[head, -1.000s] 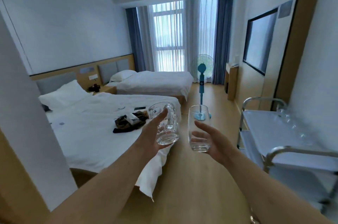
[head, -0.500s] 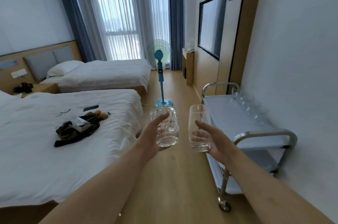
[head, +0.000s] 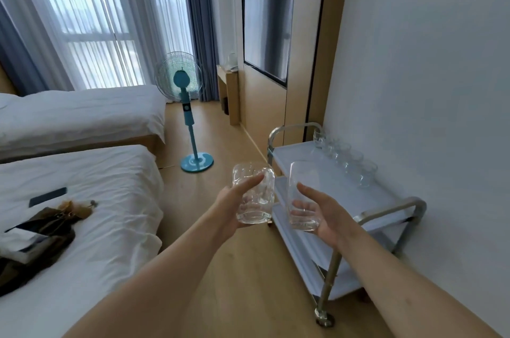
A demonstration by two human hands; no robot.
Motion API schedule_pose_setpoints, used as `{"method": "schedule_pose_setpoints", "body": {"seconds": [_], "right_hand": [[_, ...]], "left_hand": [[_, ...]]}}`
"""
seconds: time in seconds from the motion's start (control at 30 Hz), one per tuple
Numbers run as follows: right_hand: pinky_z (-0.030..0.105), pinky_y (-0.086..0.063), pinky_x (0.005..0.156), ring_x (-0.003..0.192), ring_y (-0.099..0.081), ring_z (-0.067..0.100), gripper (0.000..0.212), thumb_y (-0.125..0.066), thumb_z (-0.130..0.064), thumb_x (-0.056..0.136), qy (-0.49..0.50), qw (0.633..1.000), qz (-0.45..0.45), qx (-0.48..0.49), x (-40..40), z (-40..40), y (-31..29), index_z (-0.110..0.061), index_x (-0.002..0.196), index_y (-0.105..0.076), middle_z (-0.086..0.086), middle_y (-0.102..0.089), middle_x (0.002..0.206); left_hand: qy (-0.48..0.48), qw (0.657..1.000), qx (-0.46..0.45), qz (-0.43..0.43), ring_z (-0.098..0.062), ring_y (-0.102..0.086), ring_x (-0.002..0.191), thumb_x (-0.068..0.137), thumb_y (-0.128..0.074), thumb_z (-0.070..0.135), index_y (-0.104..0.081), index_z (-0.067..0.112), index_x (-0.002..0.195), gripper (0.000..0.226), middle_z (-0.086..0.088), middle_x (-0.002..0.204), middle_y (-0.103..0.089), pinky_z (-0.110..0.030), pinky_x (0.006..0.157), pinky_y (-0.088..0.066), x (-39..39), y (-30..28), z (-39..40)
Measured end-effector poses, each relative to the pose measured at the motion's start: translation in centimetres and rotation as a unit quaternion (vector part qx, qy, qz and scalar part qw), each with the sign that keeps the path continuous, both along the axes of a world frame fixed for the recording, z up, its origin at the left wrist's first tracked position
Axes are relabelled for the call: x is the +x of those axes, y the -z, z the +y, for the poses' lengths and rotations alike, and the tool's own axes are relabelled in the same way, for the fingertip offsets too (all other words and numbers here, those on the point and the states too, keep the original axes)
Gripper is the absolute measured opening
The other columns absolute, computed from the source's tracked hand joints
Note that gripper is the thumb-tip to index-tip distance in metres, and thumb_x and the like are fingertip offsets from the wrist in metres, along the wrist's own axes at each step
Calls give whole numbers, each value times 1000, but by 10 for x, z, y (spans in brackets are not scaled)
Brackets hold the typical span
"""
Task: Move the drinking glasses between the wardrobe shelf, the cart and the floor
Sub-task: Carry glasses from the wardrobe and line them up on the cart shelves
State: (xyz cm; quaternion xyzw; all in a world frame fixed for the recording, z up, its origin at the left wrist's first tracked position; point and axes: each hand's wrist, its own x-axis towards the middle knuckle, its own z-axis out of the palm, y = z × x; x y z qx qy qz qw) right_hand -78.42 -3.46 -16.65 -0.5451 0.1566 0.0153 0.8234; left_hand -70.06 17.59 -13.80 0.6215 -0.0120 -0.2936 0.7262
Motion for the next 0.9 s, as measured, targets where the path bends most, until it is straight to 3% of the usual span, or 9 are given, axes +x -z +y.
{"method": "schedule_pose_setpoints", "body": {"seconds": [0.07, 0.17, 0.3, 0.43, 0.5, 0.7, 0.83, 0.9], "right_hand": [[46, -60, 69, 78, -73, 32, 66, -100, -45, 47, 33, 999, 12, 2, 17, 1, 5, -14, 100, -74, 13, -74, 90], [48, -61, 73, 80, -72, 31, 80, -99, -47, 50, 58, 998, 32, -5, 33, 3, 15, -10, 113, -66, 14, -69, 98], [41, -60, 69, 78, -71, 28, 80, -94, -49, 60, 77, 995, 67, -4, 46, -2, 31, -3, 120, -67, 13, -70, 96], [38, -60, 67, 68, -68, 26, 71, -94, -48, 61, 71, 994, 77, 10, 68, -19, 39, -2, 109, -72, 12, -69, 84], [37, -60, 66, 63, -65, 25, 65, -93, -47, 64, 63, 995, 75, 23, 81, -32, 44, -2, 105, -71, 12, -65, 80], [38, -59, 62, 70, -69, 28, 80, -86, -42, 73, 118, 990, 73, 37, 130, -83, 60, 3, 133, -57, 15, -64, 94], [44, -61, 71, 85, -71, 32, 71, -87, -46, 70, 147, 986, 78, 34, 152, -126, 76, -9, 124, -61, 17, -67, 110], [45, -62, 73, 90, -70, 33, 70, -91, -49, 64, 151, 985, 82, 33, 163, -152, 82, -10, 115, -63, 13, -70, 106]], "left_hand": [[20, 1000, 4, 1, -34, -74, 100, 62, -92, 51, -64, 11, 127, 81, -19, 114, -74, -50, 81, -61, 24, 6, -2], [58, 998, -6, 7, -35, -73, 103, 65, -88, 62, -66, 12, 127, 83, -17, 114, -74, -53, 88, -59, 53, 19, -6], [87, 996, -11, 31, -33, -73, 103, 70, -72, 78, -62, 11, 126, 88, -16, 112, -75, -51, 90, -59, 79, 40, -20], [88, 995, 4, 51, -34, -75, 98, 63, -64, 85, -62, 7, 123, 98, -17, 108, -76, -52, 87, -60, 106, 55, -44], [80, 995, 16, 53, -34, -75, 95, 59, -73, 83, -62, 7, 123, 99, -17, 108, -76, -52, 82, -61, 120, 59, -57], [93, 995, 23, 35, -33, -76, 91, 58, -91, 58, -68, 15, 117, 77, -11, 98, -78, -45, 69, -61, 177, 67, -107], [111, 992, 55, 32, -36, -75, 95, 57, -96, 50, -65, 11, 125, 85, -16, 110, -76, -49, 74, -61, 212, 70, -152], [102, 992, 73, 14, -35, -75, 94, 53, -99, 46, -61, 10, 126, 90, -16, 111, -75, -50, 76, -62, 230, 75, -178]]}}
